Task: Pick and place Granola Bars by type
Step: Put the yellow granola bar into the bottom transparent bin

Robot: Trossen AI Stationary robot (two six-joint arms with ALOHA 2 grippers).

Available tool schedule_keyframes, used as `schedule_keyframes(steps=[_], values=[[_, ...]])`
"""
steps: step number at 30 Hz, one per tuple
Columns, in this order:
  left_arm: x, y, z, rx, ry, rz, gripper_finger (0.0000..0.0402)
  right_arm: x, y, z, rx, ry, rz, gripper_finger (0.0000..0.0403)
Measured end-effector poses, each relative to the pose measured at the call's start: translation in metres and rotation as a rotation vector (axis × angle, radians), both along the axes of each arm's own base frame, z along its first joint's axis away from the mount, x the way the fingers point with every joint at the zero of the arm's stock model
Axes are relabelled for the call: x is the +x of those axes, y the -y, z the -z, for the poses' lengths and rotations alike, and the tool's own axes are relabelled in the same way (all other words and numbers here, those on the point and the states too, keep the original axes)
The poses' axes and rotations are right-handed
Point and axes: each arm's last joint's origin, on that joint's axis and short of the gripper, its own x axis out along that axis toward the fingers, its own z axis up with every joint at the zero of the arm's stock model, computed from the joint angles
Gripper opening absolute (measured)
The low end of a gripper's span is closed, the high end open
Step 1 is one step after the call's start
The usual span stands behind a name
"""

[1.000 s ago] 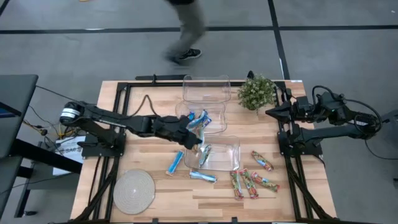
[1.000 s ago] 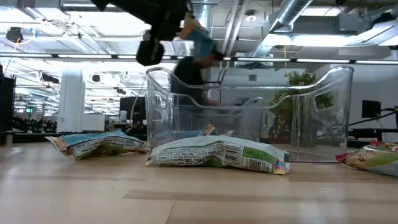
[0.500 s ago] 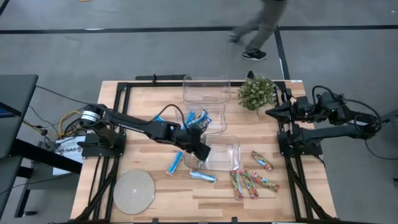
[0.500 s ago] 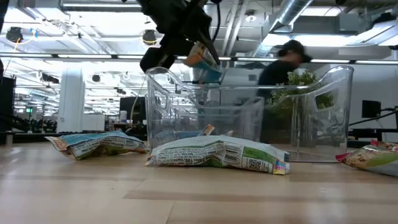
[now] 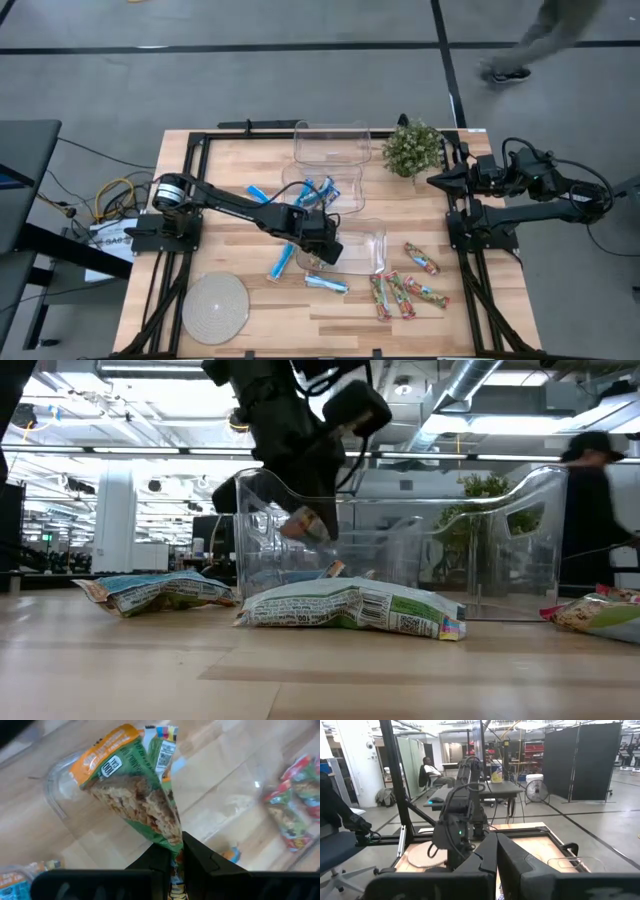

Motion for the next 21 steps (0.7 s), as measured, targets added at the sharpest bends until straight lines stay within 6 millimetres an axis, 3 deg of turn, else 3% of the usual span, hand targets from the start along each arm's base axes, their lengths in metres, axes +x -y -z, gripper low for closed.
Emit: schedule_keyframes(steps=[15,21], values=[[0.001,-0.012,0.019,-0.041,-0.089,-0.014,0.0027,0.000,0.000,0.000,0.000,0.000,0.000,0.0000],[0.002,-0.011,0.015,-0.056,-0.070,-0.008,0.0027,0.000,0.000,0.000,0.000,0.000,0.000,0.0000]])
